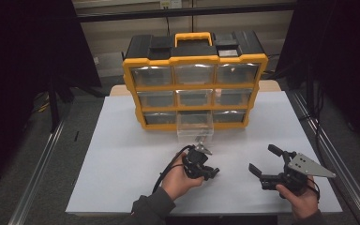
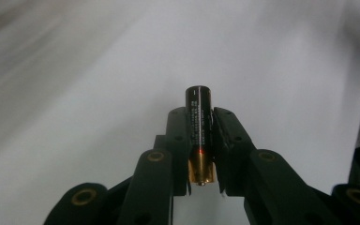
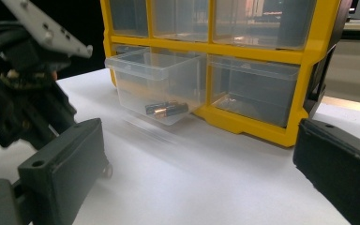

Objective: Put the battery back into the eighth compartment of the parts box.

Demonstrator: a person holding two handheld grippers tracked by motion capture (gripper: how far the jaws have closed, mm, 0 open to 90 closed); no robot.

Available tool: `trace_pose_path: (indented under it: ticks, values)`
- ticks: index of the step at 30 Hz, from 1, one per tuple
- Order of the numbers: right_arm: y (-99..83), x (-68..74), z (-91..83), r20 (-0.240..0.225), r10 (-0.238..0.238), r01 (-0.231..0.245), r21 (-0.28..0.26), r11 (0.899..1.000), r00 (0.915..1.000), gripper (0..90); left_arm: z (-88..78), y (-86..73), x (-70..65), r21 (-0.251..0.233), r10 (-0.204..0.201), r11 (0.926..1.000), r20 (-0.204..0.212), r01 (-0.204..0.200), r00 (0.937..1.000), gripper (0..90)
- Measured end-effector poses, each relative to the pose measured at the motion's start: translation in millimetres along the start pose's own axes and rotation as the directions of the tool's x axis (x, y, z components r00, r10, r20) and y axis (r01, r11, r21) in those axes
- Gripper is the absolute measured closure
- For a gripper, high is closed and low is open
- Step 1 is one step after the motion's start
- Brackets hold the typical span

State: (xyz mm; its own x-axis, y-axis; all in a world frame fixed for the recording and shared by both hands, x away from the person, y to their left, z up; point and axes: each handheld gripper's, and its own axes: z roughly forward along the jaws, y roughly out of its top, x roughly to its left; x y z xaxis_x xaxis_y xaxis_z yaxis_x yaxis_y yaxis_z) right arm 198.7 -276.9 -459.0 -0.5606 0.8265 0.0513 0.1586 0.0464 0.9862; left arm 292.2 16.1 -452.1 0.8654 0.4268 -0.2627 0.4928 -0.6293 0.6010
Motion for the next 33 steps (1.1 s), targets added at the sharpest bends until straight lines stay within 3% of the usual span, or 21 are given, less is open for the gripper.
trace_pose_path:
  ticks: [6,7,12,14,15,16,17,28,33]
  values:
    - [-0.1,-0.2,0.5,0.002,-0.005,0.005,-0.005,1.0,1.0,2.3,-19.9,10.9,11.1,-0.046,-0.054,0.9975,-0.002,0.054,0.9985,77.5]
    - [0.0,-0.1,0.6,0.006,-0.007,0.007,-0.006,1.0,1.0,2.2,-23.5,12.9,14.2,-0.054,-0.036,0.9979,0.005,0.037,0.9993,77.5]
    - [-0.2,0.2,0.8,0.002,0.0,0.0,-0.004,1.0,1.0,2.2,-39.6,22.8,20.6,-0.084,-0.063,0.9946,-0.01,0.062,0.998,77.5]
    - [-0.1,-0.1,0.6,0.004,-0.005,0.005,-0.008,1.0,1.0,2.2,-44.8,26.0,23.0,-0.102,-0.076,0.992,-0.018,0.074,0.9969,77.5]
    - [-0.1,0.0,0.4,0.004,-0.004,0.004,-0.008,1.0,1.0,2.2,-48.3,28.1,23.1,-0.092,-0.074,0.9934,-0.058,0.068,0.9956,77.5]
    - [0.0,-0.1,0.5,0.003,-0.006,0.006,-0.01,1.0,1.0,2.2,-50.9,29.3,25.8,-0.101,-0.075,0.9922,-0.026,0.072,0.9968,77.4]
    - [-0.1,-0.1,0.5,0.004,-0.006,0.006,-0.009,1.0,1.0,2.2,-52.9,31.3,26.2,-0.117,-0.091,0.9893,-0.028,0.087,0.9955,77.4]
    - [0.0,0.0,0.2,0.003,-0.001,0.001,-0.006,1.0,1.0,2.2,-70.5,47.8,34.9,-0.136,-0.111,0.9852,-0.042,0.105,0.9929,77.4]
    - [0.0,-0.2,0.2,0.004,-0.003,0.003,-0.009,1.0,1.0,2.2,-77.5,54.6,40.9,-0.159,-0.136,0.979,-0.045,0.127,0.9897,77.4]
